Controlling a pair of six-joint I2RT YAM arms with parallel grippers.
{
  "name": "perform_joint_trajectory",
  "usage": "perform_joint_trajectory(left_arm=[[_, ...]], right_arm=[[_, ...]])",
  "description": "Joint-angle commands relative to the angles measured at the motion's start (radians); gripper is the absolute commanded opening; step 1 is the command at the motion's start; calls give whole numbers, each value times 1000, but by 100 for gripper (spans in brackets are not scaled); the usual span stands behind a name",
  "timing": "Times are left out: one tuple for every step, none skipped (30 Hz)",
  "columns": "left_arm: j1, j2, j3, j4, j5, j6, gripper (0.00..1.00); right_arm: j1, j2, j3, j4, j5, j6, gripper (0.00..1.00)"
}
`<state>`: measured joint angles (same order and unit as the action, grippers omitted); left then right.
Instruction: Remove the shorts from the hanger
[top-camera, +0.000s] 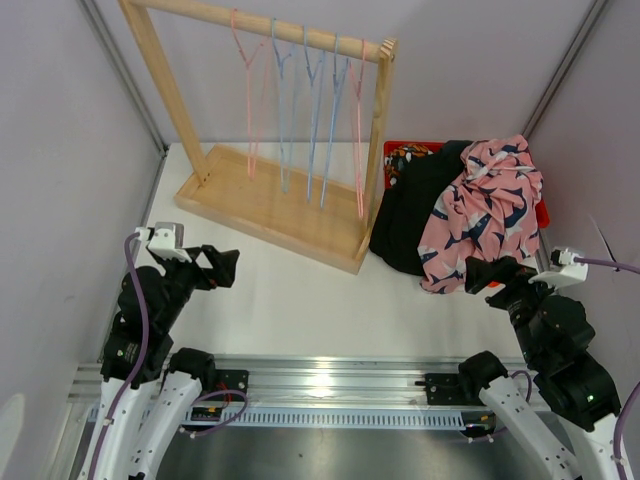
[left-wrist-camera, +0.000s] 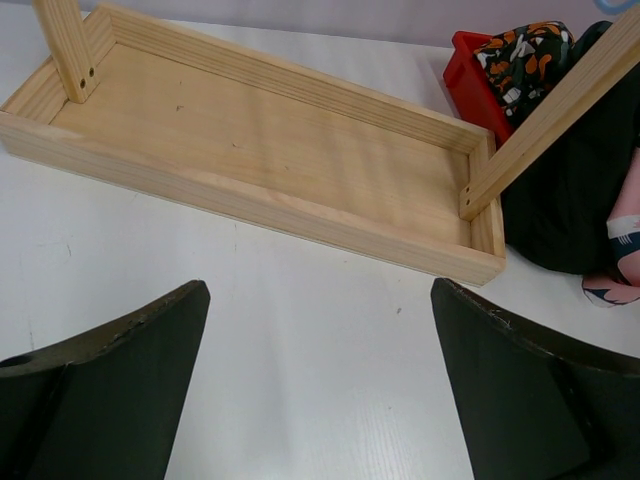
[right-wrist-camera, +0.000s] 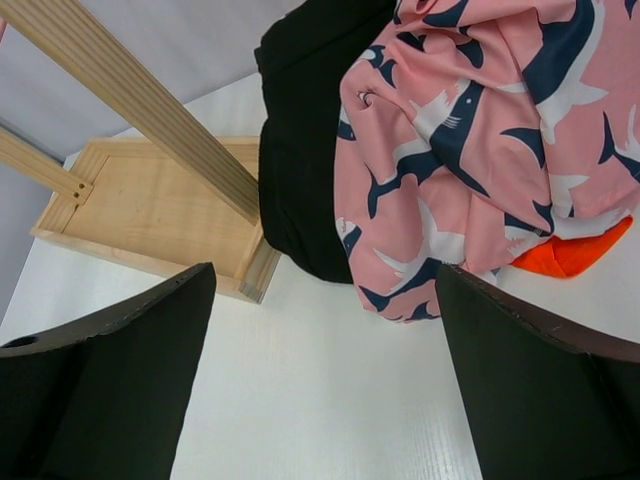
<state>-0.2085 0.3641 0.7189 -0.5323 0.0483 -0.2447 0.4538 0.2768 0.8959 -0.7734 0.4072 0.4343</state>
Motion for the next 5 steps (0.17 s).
perform_joint_trajectory(left_arm=[[0,1,1,37,9,4,99],[0,1,-1,37,7,4,99],[0,1,-1,37,5,2,99],[0,2,-3,37,5,4,99],[0,-1,2,37,4,2,99]], right_arm=[[-7,1,-6,40,-16,-17,100],[-7,7,-5,45,-21,-20,99],[-7,13,-5,43,-28,-22,99],[-6,19,-5,40,-30,-22,99],[-9,28,0,40,-30,-22,100]])
